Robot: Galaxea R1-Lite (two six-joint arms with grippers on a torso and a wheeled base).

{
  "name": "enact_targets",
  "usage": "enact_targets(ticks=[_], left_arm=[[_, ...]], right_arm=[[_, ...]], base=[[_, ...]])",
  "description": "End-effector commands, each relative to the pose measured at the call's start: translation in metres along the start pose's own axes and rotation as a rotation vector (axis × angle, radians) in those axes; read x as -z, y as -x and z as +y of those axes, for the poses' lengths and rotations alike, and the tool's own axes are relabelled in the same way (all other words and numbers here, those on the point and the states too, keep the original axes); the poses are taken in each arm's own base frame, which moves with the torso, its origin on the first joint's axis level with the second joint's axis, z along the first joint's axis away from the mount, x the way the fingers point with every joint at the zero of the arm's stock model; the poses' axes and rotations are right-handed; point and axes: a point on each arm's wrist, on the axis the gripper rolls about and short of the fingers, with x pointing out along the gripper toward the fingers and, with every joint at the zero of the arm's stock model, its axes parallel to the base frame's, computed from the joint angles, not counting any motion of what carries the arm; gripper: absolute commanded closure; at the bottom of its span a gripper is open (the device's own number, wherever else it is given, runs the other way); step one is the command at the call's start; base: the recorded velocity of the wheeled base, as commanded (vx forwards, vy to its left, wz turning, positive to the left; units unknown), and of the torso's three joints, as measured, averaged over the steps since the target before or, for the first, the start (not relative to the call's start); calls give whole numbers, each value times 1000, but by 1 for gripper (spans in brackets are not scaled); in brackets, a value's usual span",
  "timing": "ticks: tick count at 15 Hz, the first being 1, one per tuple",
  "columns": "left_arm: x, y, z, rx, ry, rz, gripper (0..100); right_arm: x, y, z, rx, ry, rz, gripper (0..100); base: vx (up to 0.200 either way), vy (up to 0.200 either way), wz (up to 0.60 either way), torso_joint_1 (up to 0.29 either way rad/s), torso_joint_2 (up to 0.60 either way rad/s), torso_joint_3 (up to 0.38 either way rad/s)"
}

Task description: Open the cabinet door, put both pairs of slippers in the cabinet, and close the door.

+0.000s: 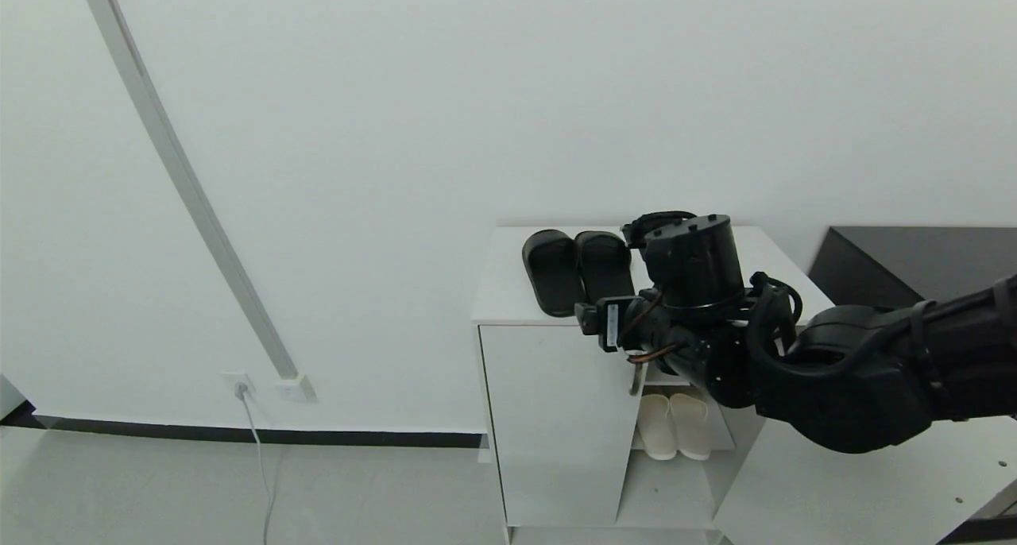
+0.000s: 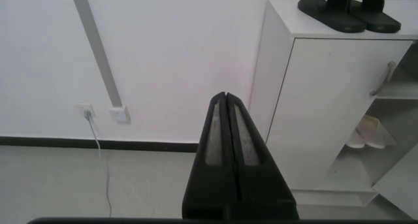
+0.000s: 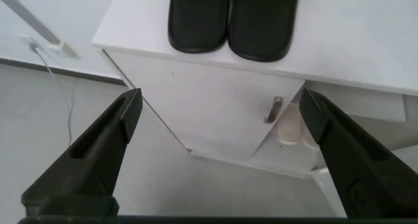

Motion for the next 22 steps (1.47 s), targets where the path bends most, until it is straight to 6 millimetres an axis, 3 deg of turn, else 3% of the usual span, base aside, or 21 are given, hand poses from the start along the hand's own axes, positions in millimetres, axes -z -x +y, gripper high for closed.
enact_targets(ticks=[1, 4, 9, 12, 15, 22], left_arm=[[0, 0, 0, -1, 0, 1, 100], [0, 0, 0, 0, 0, 1, 100], [0, 0, 0, -1, 0, 2, 100], [0, 0, 0, -1, 0, 2, 100], [0, 0, 0, -1, 0, 1, 100], [0, 0, 0, -3, 0, 2, 100]], right_arm=[[7, -2, 2, -1, 10, 17, 0], [19, -2, 4, -6, 18, 26, 0], [48, -30, 11, -12, 44, 28, 0], [40, -61, 20, -33, 54, -19, 0], [40, -98, 15, -8, 71, -38, 0], [38, -142, 1, -7, 45, -67, 0]], base=[[200, 0, 0, -12, -7, 7], [200, 0, 0, 12, 1, -6], [120, 0, 0, 2, 3, 2], [0, 0, 0, 0, 0, 0], [0, 0, 0, 0, 0, 0], [0, 0, 0, 0, 0, 0]])
